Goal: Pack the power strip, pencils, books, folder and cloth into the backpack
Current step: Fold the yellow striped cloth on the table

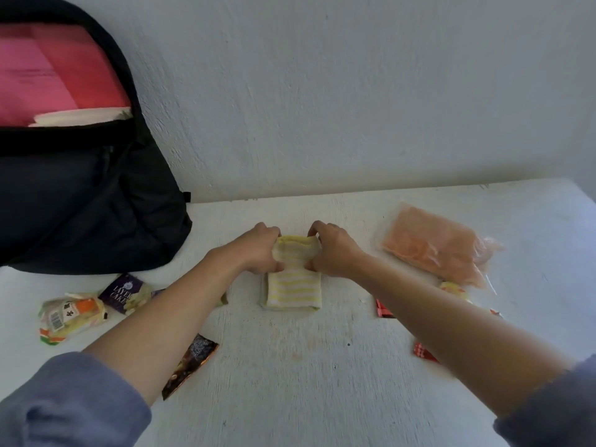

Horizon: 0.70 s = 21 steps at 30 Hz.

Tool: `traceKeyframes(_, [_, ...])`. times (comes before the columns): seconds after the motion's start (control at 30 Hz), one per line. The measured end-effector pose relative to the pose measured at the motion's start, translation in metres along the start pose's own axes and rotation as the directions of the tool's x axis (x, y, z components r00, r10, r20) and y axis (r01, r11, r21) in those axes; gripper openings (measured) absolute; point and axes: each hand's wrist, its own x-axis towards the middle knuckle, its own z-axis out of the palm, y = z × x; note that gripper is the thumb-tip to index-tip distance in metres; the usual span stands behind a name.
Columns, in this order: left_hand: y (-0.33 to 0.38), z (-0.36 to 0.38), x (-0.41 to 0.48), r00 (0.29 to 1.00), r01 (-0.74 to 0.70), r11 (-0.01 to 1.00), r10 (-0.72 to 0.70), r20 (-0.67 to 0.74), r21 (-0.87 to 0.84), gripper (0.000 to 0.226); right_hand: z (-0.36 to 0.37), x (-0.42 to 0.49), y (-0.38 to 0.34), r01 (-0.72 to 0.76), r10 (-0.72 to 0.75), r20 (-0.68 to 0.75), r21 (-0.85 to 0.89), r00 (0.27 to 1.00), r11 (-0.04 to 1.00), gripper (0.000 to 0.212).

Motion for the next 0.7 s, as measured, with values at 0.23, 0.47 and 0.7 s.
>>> traceKeyframes(0.23, [-0.003,0.002,-0.003,1.0,-0.006,0.993,0.006,0.005,-0.121,0.068,0.006,0.0,-0.007,-0.041,0.034,0.044,0.161,0.998,0.986,0.037])
traceKeyframes(0.47, [-0.013,0.015,-0.018,0.99,-0.037,0.924,-0.018,-0.139,-0.38,0.048,0.018,-0.026,0.001,0.132,-0.118,-0.086,0.177,0.989,0.975,0.031])
traceKeyframes(0.7, [-0.016,0.043,-0.049,0.908,-0.336,0.781,0.121,-0.4,-0.527,0.046,0.022,-0.042,0.007,0.297,-0.264,-0.179,0.195,0.948,0.935,0.046])
